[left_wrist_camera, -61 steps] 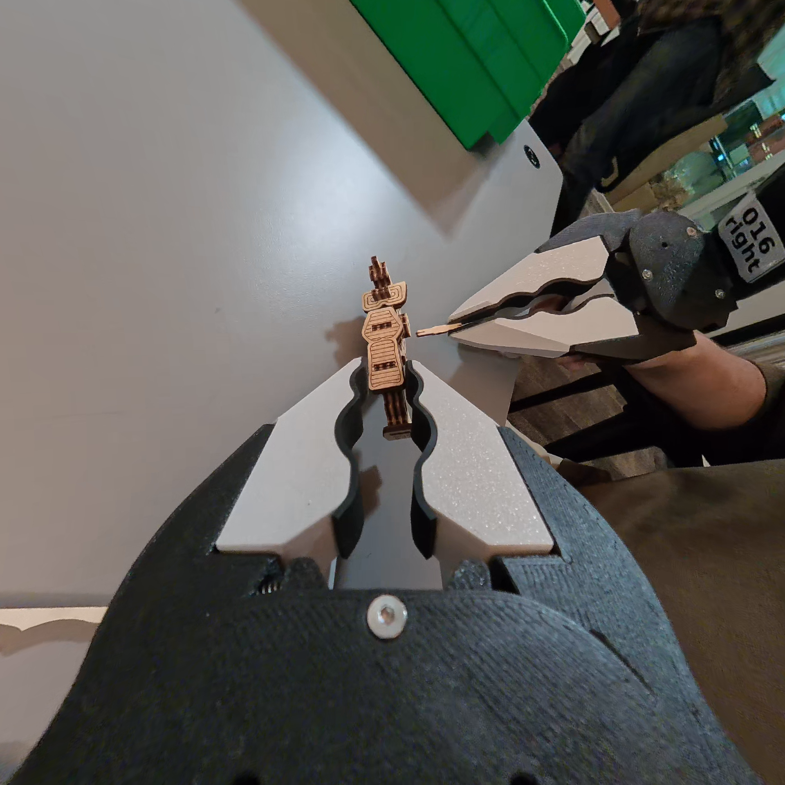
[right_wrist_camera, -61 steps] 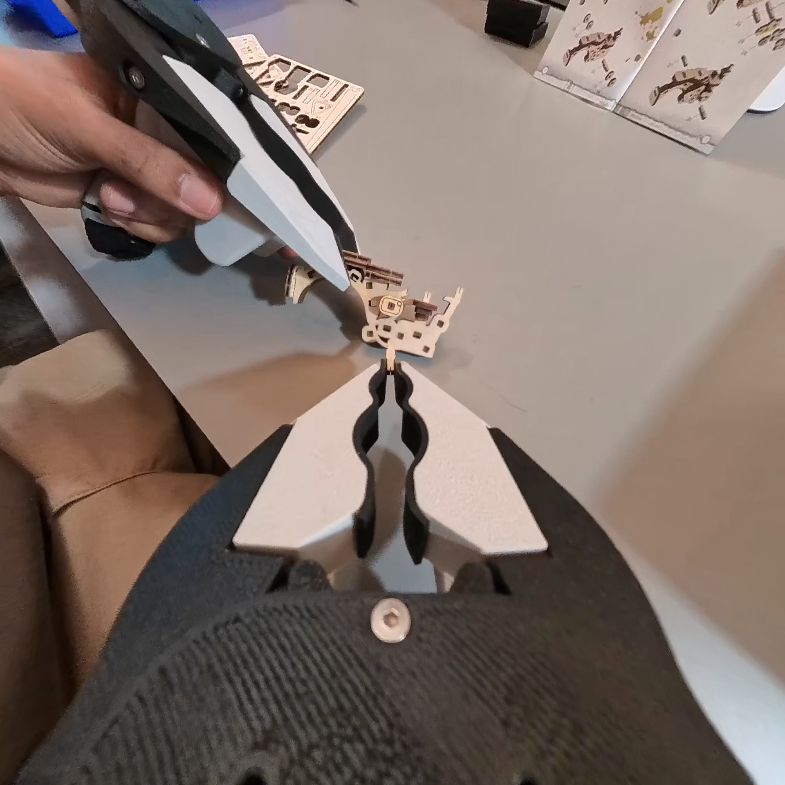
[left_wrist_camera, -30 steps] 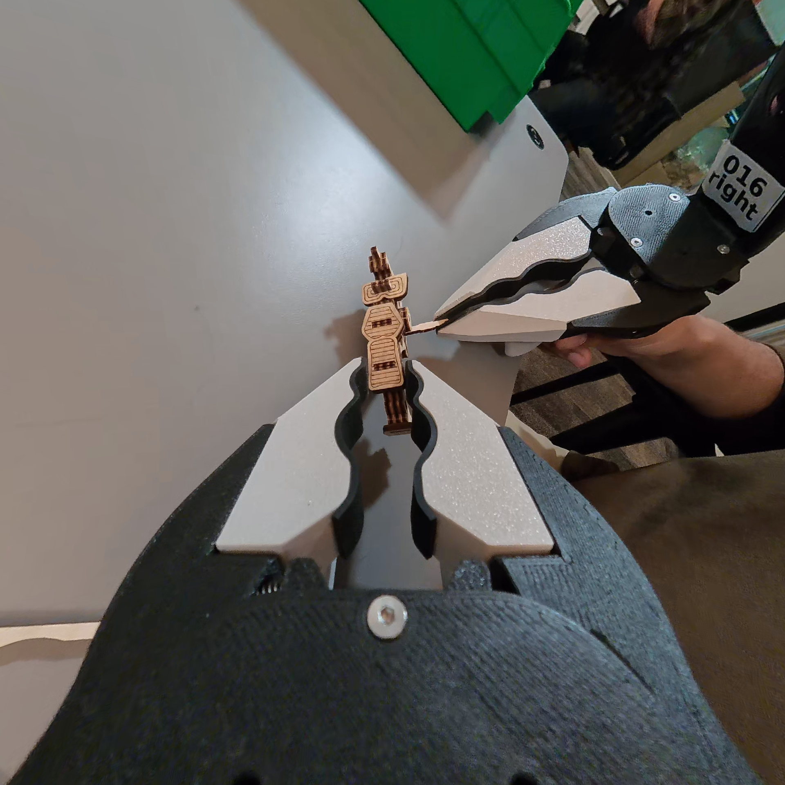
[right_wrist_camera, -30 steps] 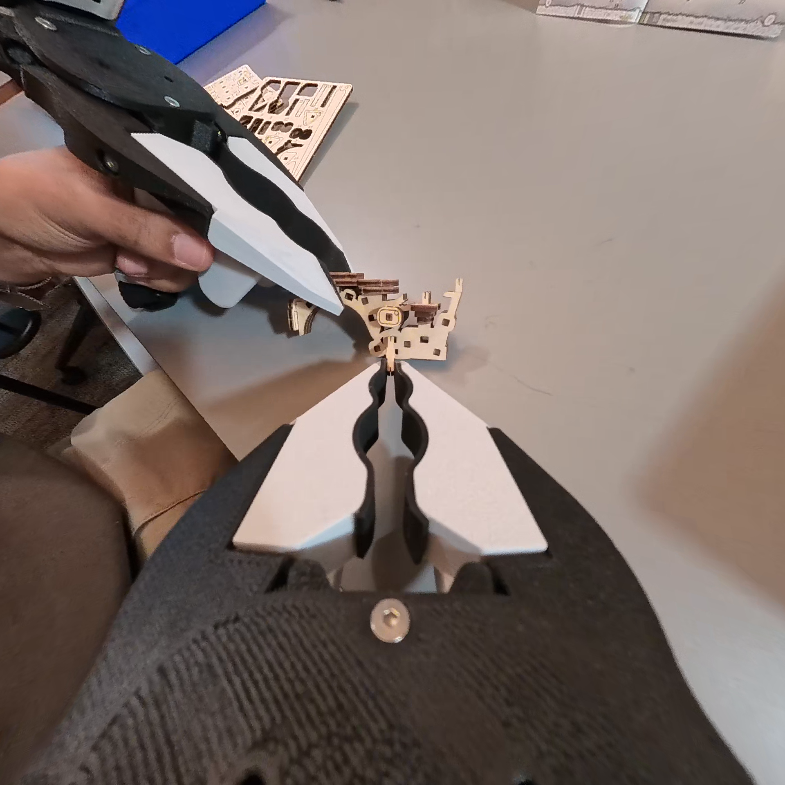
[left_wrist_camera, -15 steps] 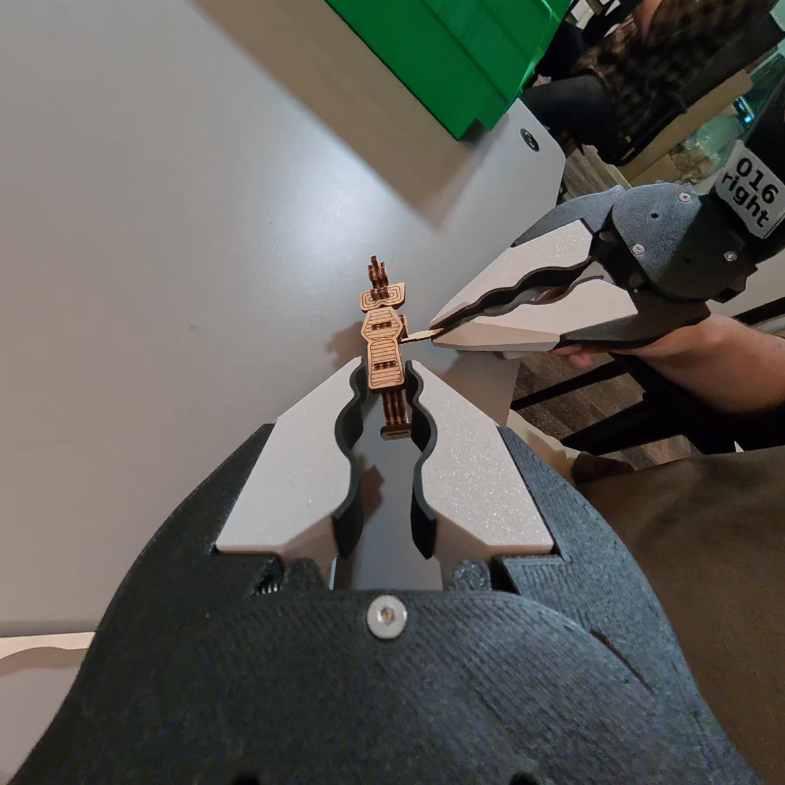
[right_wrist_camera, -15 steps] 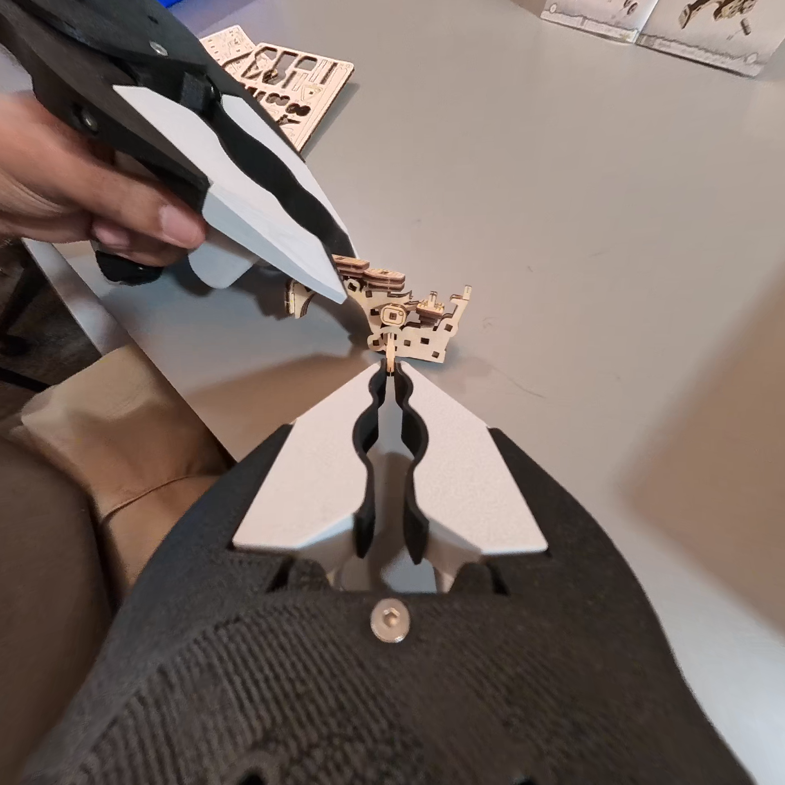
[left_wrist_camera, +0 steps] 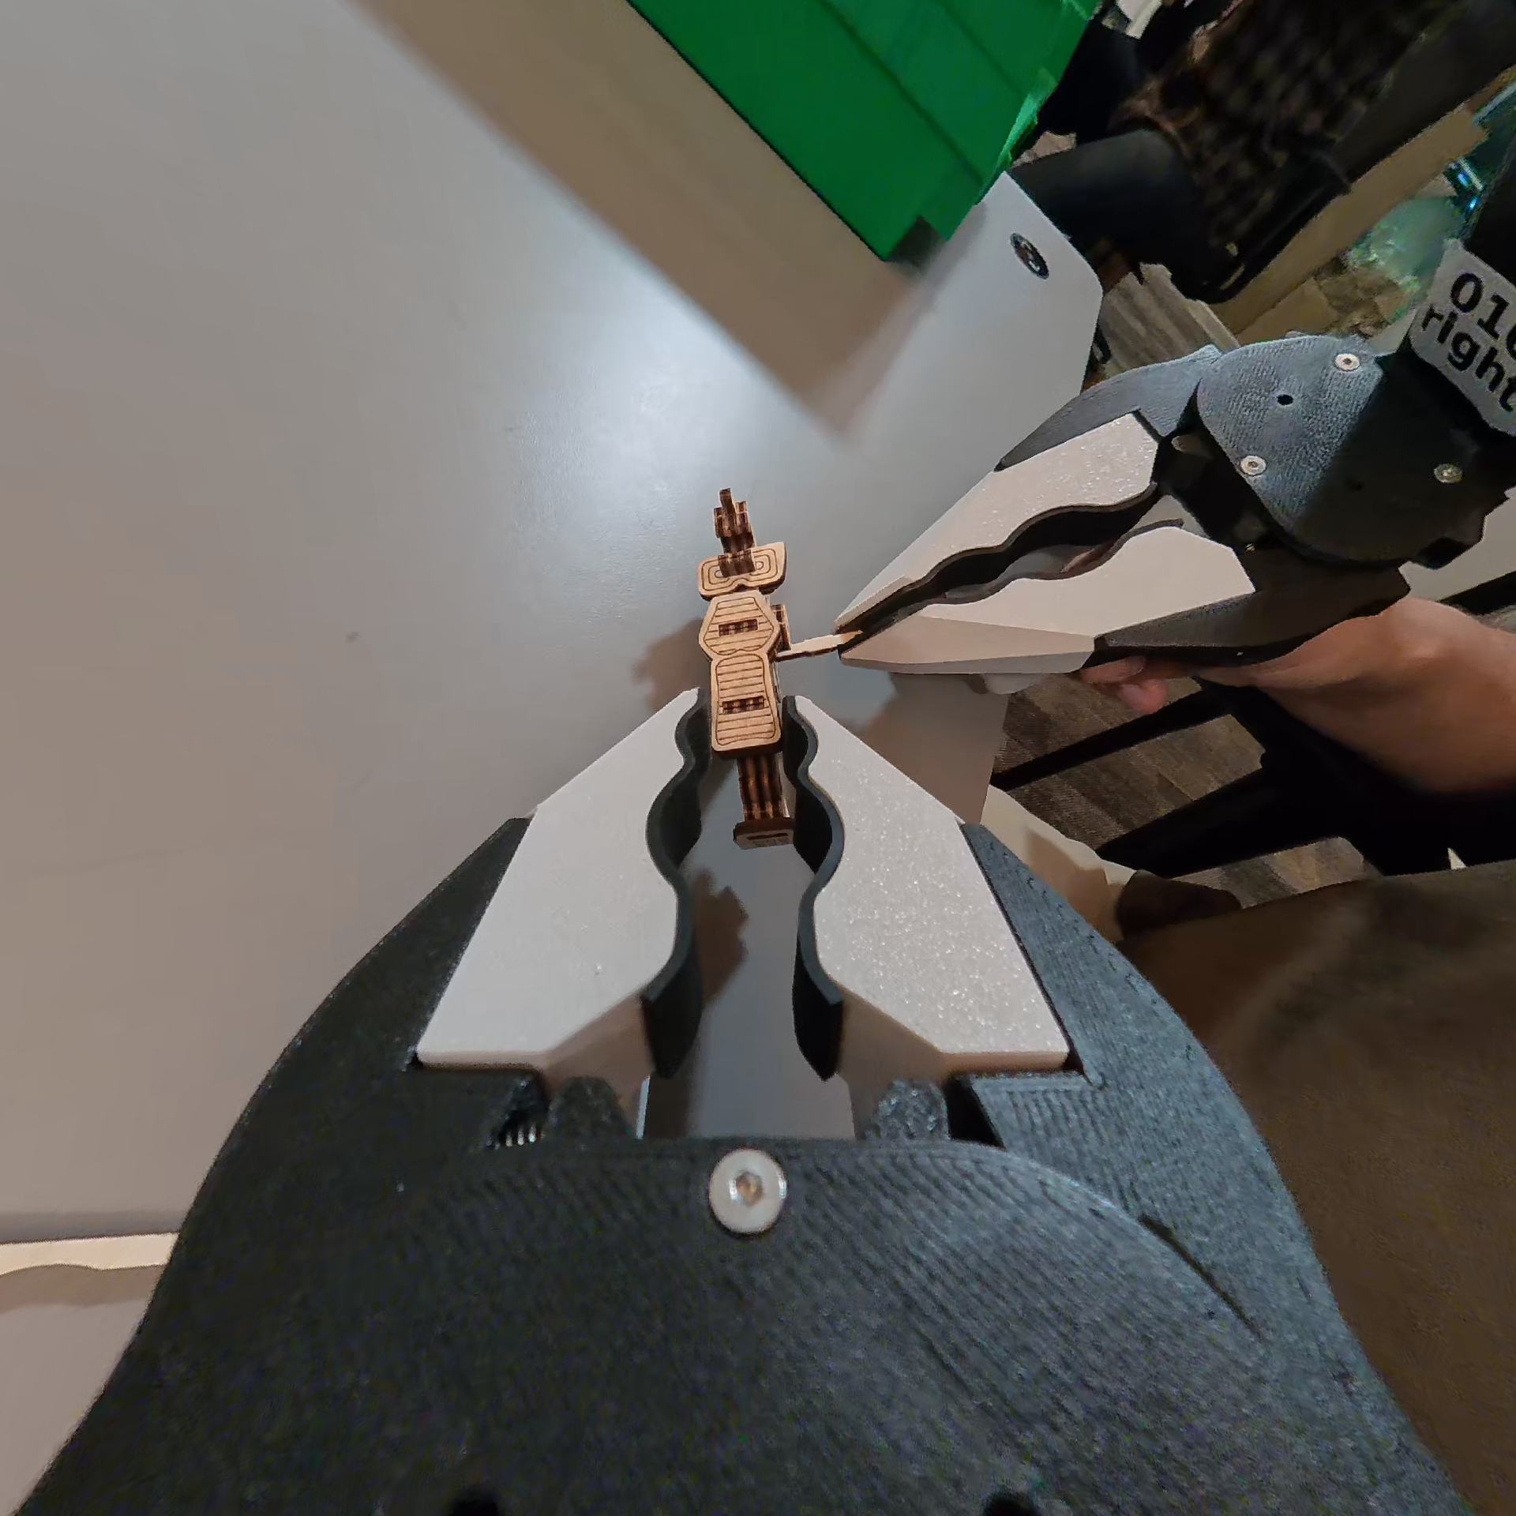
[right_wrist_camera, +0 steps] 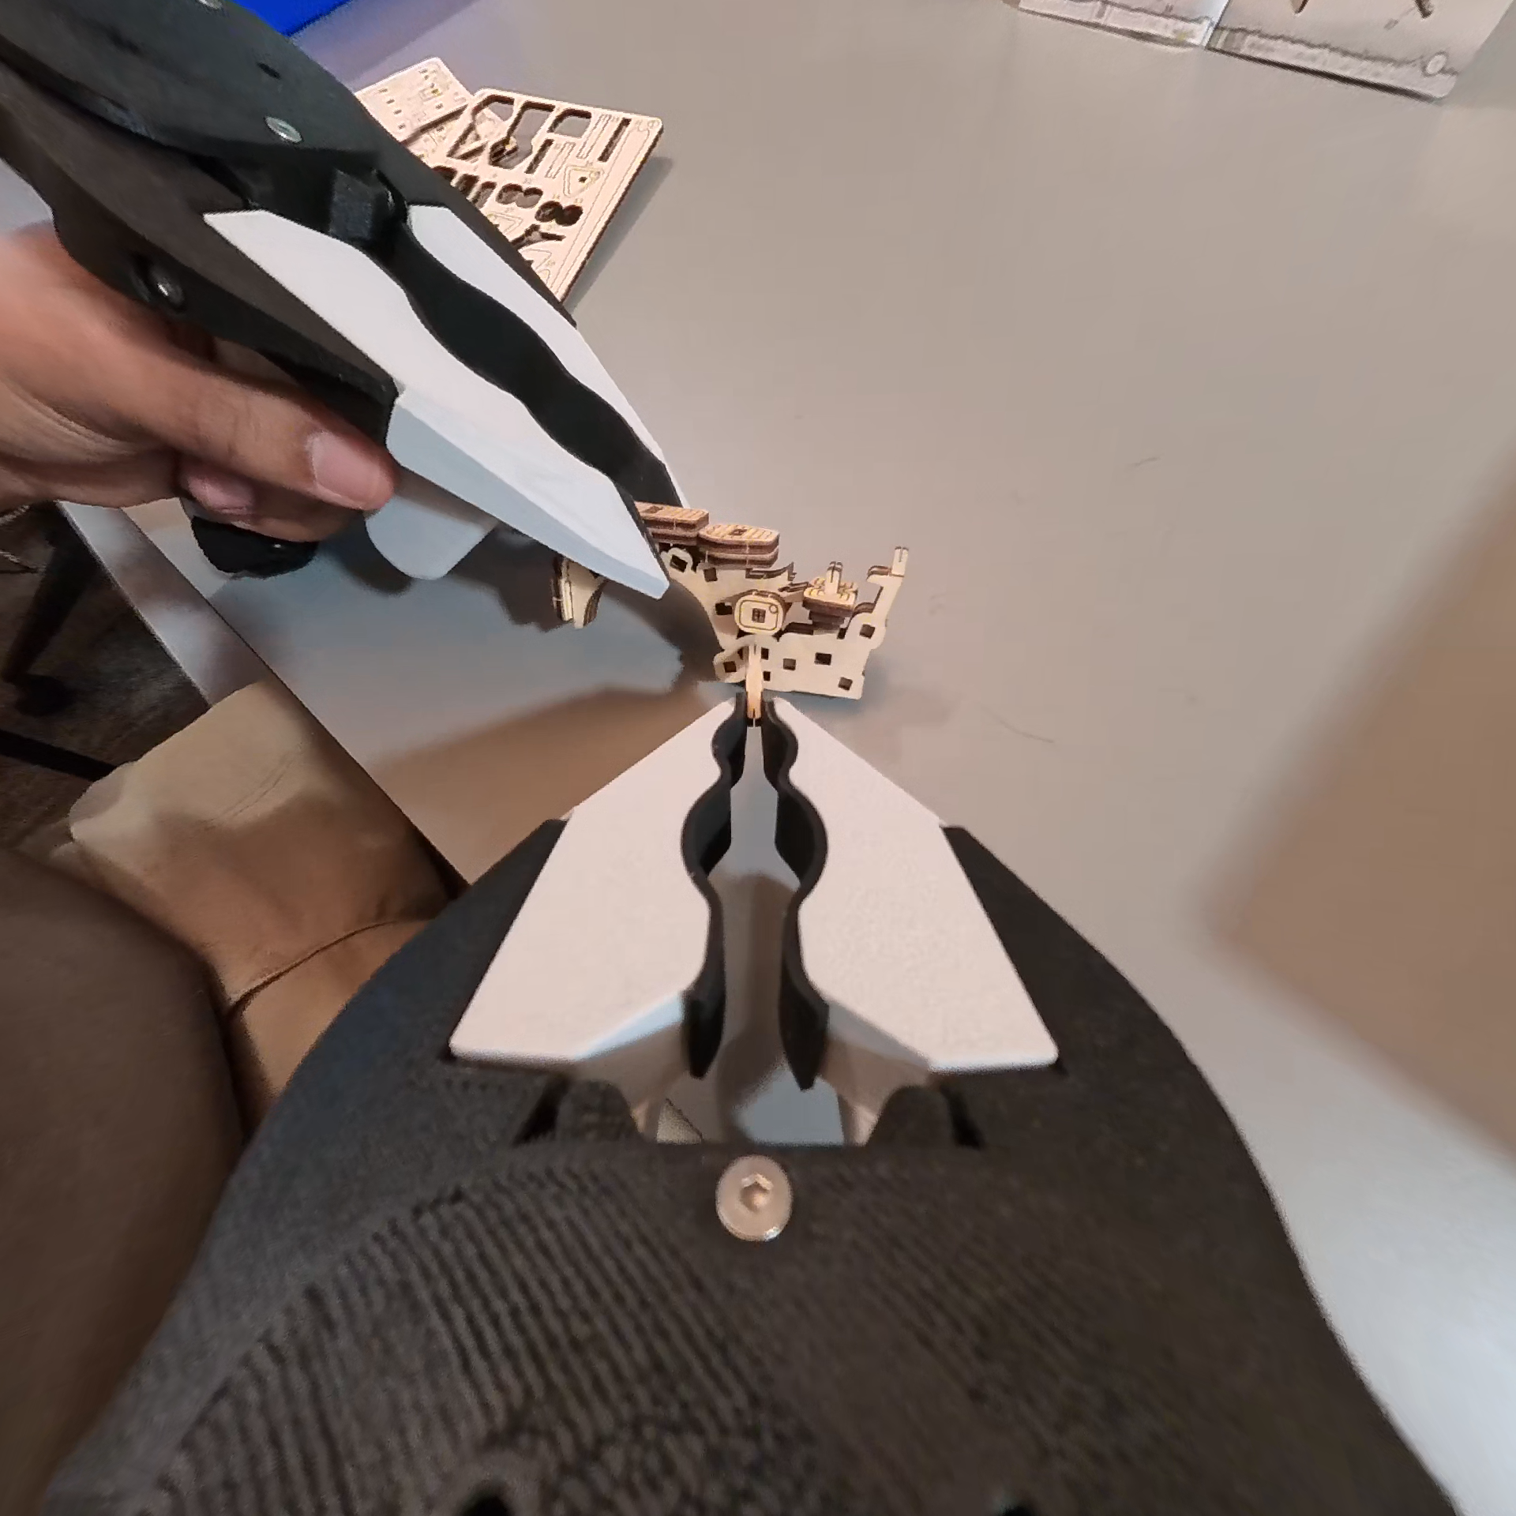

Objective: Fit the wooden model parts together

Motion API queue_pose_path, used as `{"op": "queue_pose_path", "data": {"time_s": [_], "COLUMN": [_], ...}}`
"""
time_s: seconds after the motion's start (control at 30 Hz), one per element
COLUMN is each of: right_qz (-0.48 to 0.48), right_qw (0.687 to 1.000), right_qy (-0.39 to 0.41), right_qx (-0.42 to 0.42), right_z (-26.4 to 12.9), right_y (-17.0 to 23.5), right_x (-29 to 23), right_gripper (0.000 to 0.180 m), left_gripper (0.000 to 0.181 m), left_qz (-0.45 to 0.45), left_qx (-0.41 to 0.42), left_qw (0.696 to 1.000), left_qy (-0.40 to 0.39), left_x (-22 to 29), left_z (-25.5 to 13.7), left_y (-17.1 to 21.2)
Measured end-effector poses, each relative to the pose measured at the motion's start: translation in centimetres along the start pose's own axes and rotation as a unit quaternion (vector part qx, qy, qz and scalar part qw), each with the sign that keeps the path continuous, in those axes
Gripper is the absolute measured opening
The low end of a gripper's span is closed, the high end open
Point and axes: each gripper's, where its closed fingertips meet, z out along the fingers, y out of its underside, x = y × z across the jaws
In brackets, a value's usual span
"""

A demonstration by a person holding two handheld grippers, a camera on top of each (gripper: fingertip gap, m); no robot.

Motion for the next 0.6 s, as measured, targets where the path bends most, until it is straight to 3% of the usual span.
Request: {"op": "queue_pose_path", "data": {"time_s": [0.6], "right_qz": [0.015], "right_qw": [1.0], "right_qy": [-0.001], "right_qx": [-0.003], "right_z": [-0.11], "right_y": [0.24], "right_x": [0.3], "right_gripper": [0.002], "left_gripper": [0.014], "left_qz": [0.004], "left_qx": [0.004], "left_qw": [1.0], "left_qy": [0.0], "left_x": [0.4], "left_z": [0.09], "left_y": [-0.07]}}
